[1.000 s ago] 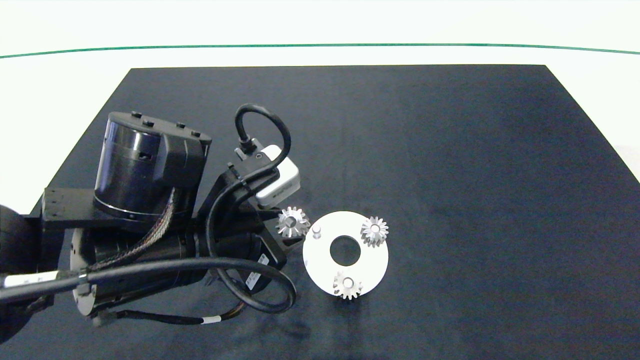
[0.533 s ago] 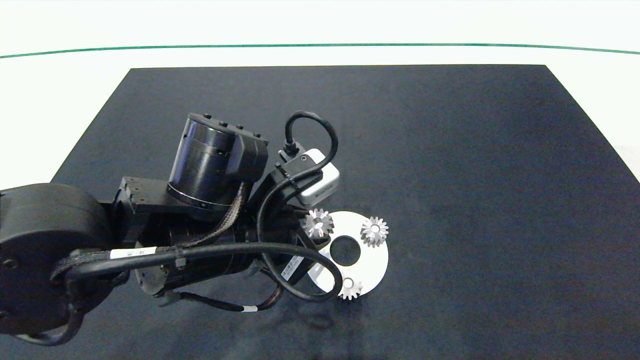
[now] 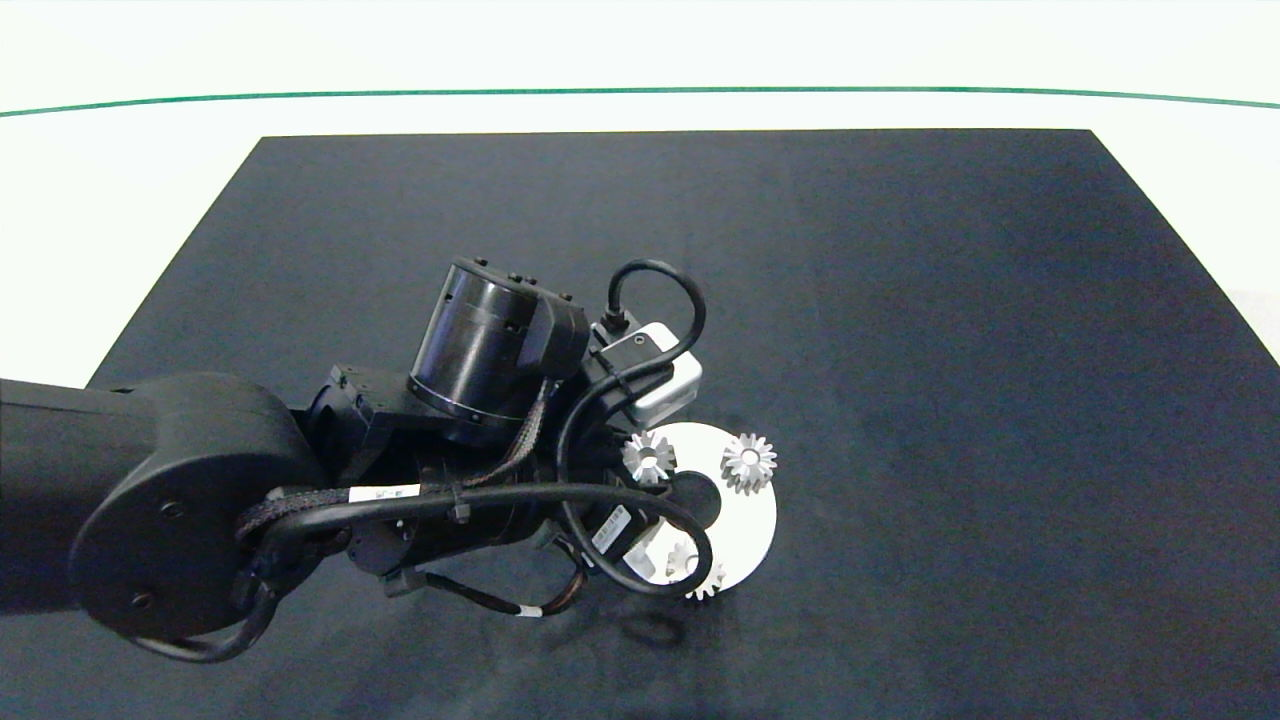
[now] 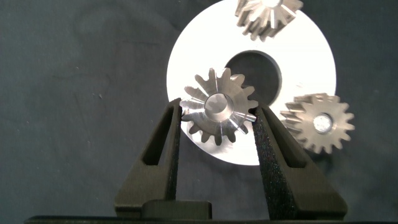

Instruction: Install three planetary gears onto the carrier pins

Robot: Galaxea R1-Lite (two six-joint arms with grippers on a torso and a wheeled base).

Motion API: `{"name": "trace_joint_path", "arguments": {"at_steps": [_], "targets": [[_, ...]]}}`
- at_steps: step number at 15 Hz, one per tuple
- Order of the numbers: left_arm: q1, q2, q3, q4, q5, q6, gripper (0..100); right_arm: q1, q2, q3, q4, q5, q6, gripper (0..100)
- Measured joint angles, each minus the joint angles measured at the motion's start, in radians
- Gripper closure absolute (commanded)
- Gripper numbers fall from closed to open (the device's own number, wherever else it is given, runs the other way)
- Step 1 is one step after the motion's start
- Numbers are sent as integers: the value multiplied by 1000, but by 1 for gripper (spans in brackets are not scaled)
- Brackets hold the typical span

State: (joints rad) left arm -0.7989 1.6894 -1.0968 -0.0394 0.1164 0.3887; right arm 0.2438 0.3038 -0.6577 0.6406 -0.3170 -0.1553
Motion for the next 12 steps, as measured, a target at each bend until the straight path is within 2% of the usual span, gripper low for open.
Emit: {"name": "trace_joint_path", "arguments": {"at_steps": [3, 12], "targets": [[14, 4, -7, 0, 0, 18, 99, -1, -1, 0, 2, 0, 0, 0], [31, 6, -6, -1, -1, 29, 99, 6, -2, 0, 1, 0, 0, 0]]}}
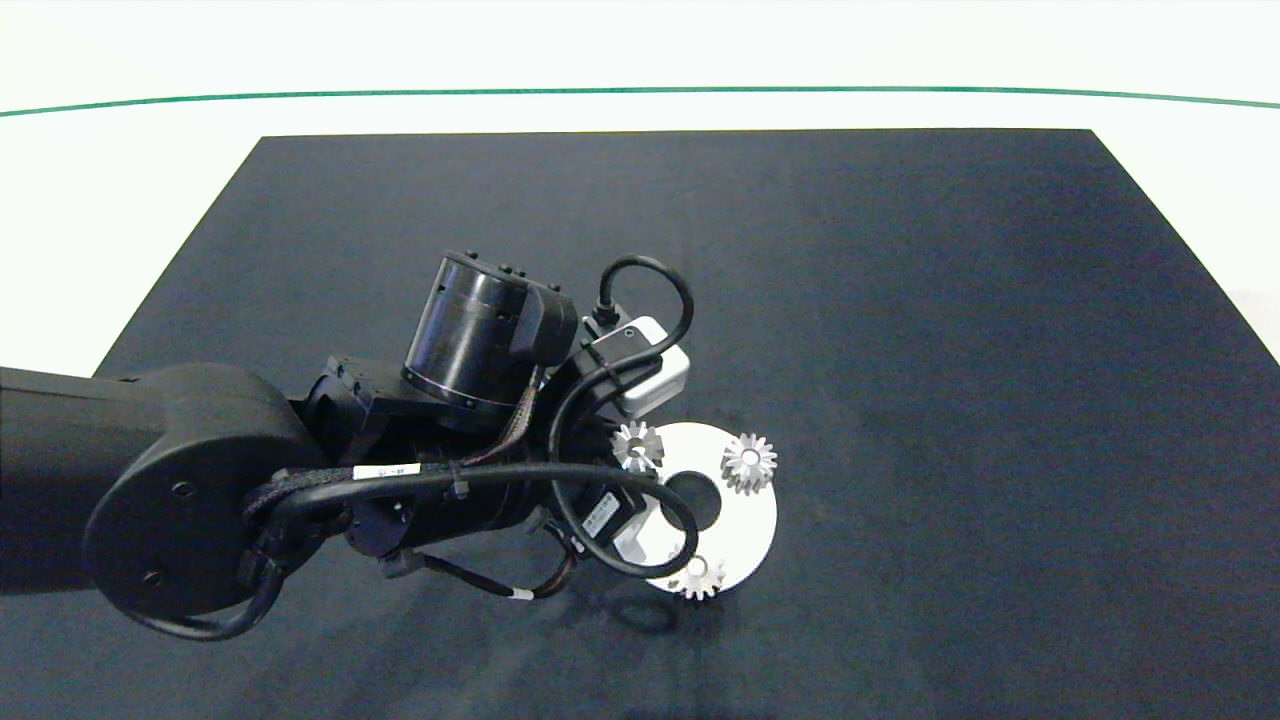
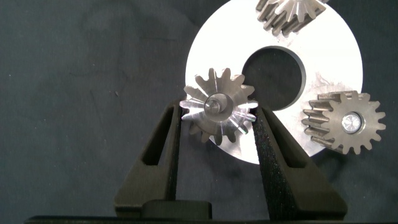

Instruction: Install three planetary gears onto the carrier pins

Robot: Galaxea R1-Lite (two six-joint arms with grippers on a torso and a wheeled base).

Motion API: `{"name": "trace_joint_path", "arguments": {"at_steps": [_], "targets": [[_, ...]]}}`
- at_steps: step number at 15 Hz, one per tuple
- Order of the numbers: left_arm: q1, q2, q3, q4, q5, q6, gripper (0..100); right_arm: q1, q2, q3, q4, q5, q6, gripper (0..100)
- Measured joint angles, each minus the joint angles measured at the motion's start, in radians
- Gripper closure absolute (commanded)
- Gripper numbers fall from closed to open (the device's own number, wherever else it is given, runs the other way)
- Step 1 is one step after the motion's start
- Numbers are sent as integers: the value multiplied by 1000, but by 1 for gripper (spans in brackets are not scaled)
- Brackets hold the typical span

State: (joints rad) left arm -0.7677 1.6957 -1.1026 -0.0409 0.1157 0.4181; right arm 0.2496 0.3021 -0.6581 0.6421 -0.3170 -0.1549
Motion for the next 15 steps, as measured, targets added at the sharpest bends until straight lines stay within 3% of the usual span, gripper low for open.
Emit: {"name": "trace_joint_path", "arguments": {"at_steps": [15], "targets": [[22, 0, 3, 0, -1, 6, 99, -3, -1, 0, -1, 0, 0, 0]]}}
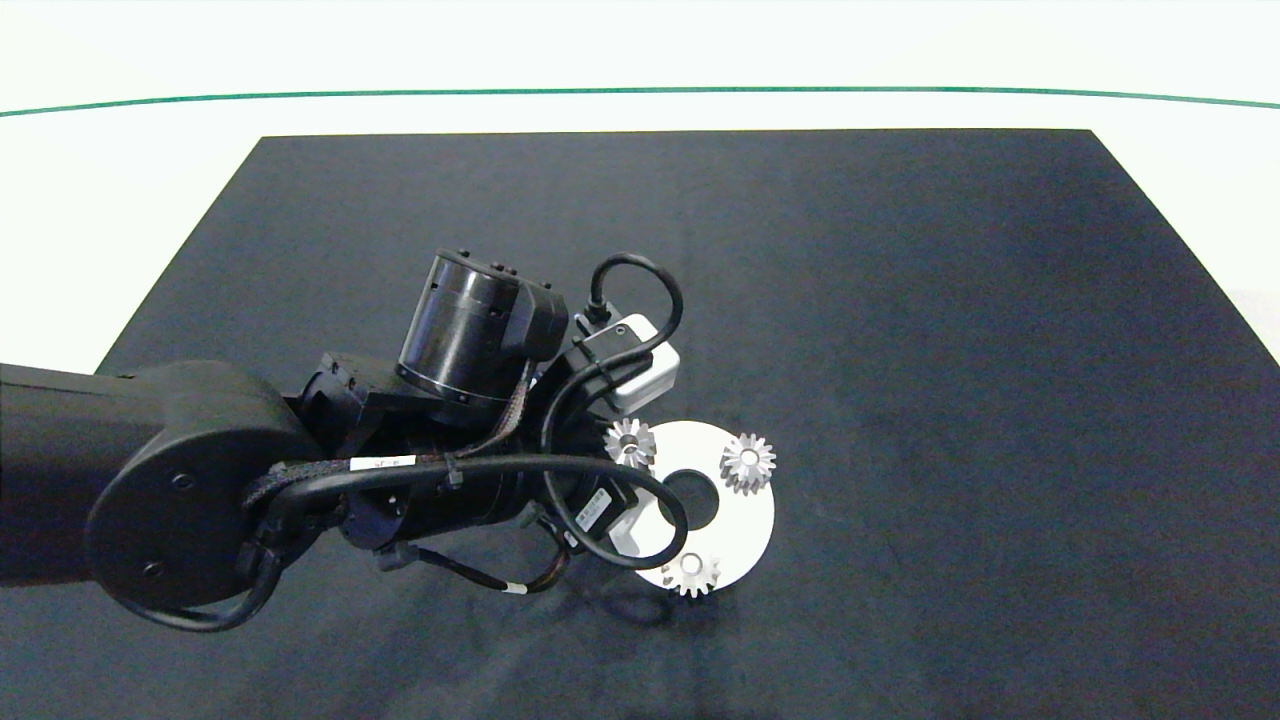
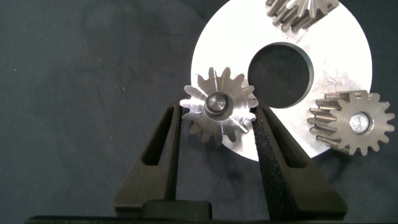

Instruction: Install three planetary gears onto the carrier pins

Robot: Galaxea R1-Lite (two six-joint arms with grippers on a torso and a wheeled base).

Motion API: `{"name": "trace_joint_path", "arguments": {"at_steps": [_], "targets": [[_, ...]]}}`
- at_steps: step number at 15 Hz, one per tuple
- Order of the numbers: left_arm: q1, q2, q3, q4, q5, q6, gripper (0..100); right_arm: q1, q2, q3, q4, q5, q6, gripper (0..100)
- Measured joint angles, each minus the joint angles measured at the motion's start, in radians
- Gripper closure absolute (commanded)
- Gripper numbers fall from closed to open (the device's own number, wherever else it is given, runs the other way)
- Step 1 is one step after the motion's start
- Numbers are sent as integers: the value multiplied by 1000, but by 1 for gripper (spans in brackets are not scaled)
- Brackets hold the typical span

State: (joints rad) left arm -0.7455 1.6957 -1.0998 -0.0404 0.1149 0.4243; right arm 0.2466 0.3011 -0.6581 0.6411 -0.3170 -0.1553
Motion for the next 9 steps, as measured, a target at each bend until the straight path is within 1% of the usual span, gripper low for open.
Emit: {"name": "trace_joint_path", "arguments": {"at_steps": [6, 7, 9], "targets": [[-1, 0, -3, 3, 1, 0, 99, 0, 2, -1, -5, 1, 0, 0], [-2, 0, -3, 2, 1, 0, 0, -1, 3, -1, -5, 1, 0, 0], [-3, 0, -4, 1, 1, 0, 0, -1, 4, -1, -5, 1, 0, 0]]}}
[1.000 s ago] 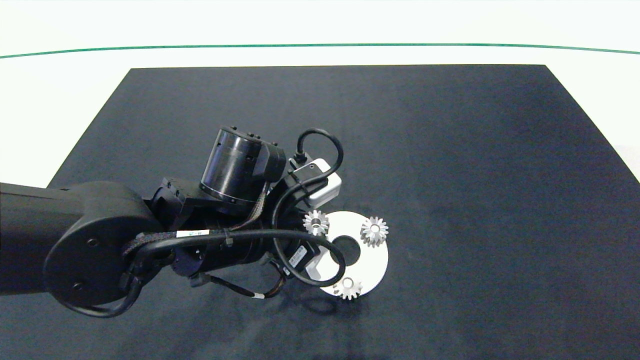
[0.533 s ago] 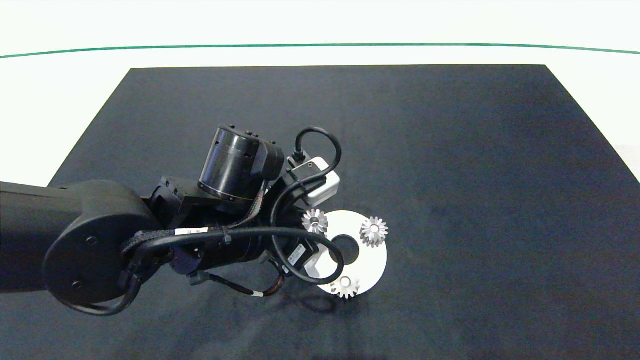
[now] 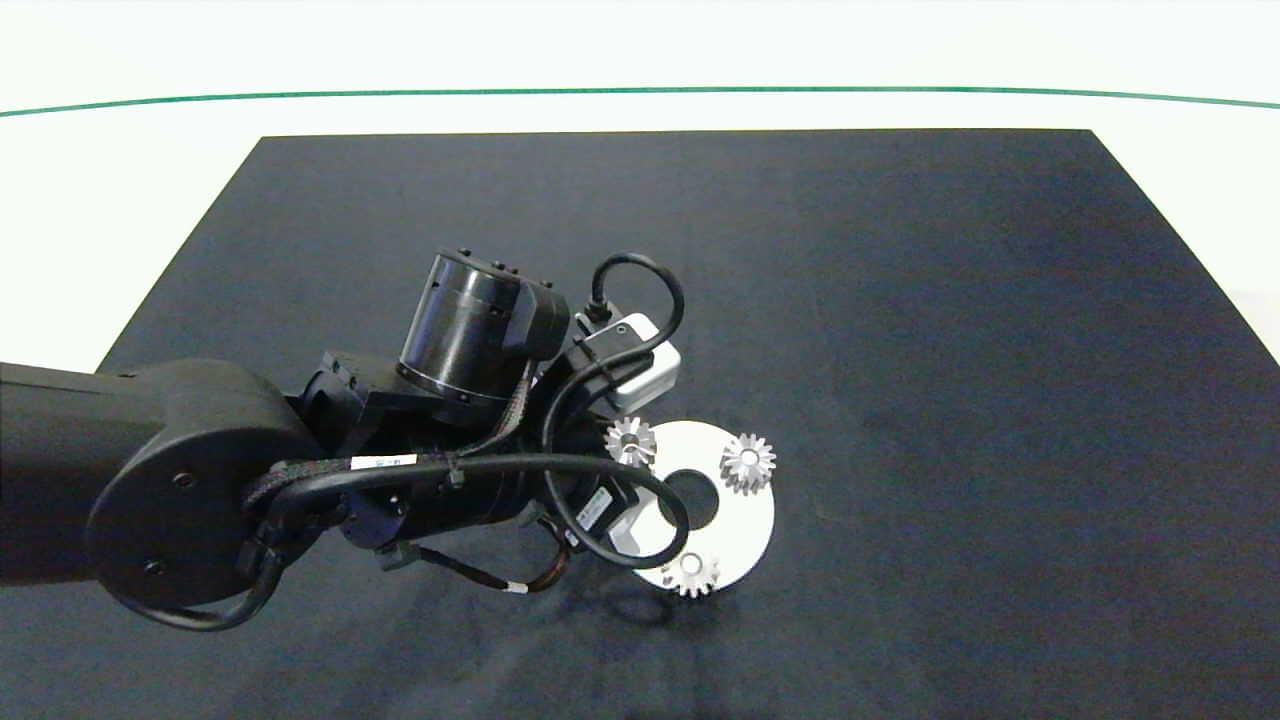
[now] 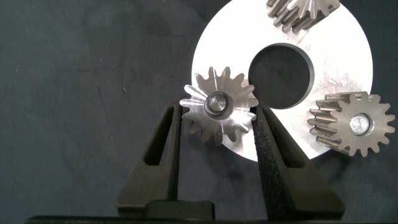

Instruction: Install three planetary gears onto the carrier pins

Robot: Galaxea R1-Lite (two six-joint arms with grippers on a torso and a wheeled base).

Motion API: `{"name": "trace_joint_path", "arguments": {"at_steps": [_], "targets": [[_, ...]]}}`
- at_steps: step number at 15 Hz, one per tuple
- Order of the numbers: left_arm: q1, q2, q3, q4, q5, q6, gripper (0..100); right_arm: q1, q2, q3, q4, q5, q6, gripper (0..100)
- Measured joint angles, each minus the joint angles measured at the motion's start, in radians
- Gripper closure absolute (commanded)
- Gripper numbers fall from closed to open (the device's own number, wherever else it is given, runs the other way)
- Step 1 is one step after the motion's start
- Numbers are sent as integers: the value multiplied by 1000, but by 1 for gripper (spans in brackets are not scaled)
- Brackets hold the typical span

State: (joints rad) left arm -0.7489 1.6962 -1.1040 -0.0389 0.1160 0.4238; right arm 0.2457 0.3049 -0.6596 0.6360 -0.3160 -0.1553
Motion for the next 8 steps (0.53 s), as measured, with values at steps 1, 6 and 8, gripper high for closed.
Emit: {"name": "trace_joint_path", "arguments": {"at_steps": [1, 6, 8], "targets": [[-1, 1, -1, 0, 0, 0, 0, 0, 0, 0, 0, 0, 0, 0], [0, 6, -2, -3, -1, 0, 0, 2, 0, 1, 1, 1, 0, 0], [0, 6, -2, -2, -2, 0, 0, 2, 0, 2, 1, 1, 0, 0]]}}
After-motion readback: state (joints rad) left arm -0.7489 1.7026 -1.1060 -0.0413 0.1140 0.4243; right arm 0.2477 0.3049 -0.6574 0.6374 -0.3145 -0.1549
